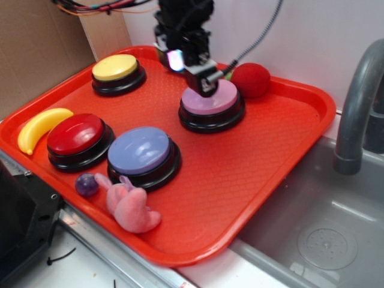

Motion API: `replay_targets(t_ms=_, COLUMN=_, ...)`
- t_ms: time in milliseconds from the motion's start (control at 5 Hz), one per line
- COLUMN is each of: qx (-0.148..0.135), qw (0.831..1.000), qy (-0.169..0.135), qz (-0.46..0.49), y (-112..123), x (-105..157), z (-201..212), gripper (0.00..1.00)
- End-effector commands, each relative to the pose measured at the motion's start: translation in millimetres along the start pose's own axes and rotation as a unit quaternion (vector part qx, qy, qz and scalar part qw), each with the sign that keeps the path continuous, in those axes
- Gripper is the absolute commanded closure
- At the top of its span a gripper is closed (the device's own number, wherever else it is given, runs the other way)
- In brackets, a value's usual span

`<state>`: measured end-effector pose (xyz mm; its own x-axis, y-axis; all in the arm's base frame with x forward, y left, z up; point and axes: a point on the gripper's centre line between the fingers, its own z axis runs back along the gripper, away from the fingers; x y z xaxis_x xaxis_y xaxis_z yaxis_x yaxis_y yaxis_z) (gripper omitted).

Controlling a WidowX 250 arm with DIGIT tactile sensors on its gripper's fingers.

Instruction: Push the pink button.

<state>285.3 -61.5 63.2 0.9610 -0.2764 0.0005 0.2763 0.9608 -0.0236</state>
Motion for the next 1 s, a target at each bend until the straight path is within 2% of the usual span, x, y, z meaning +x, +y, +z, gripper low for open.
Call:
replay_targets(t_ms=0, qx=0.01, qw=1.0, qy=-0.009, qz=-0.023, y=-6, x=6, z=-15, gripper=0.0)
replay_targets(t_ms=200, qx=0.023, qw=0.999, qy=-0.012, qz=-0.025, y=-8, x=-2, z=-6, gripper=0.0)
replay_targets(t_ms=400, qx=0.035, qw=0.998, qy=-0.038, qz=-0.018, y=-5, x=-4, z=26, gripper=0.0)
replay_targets(t_ms=800, qx=0.033, qw=0.999, qy=-0.036, qz=0.005, y=2, x=-13, z=63, gripper=0.0)
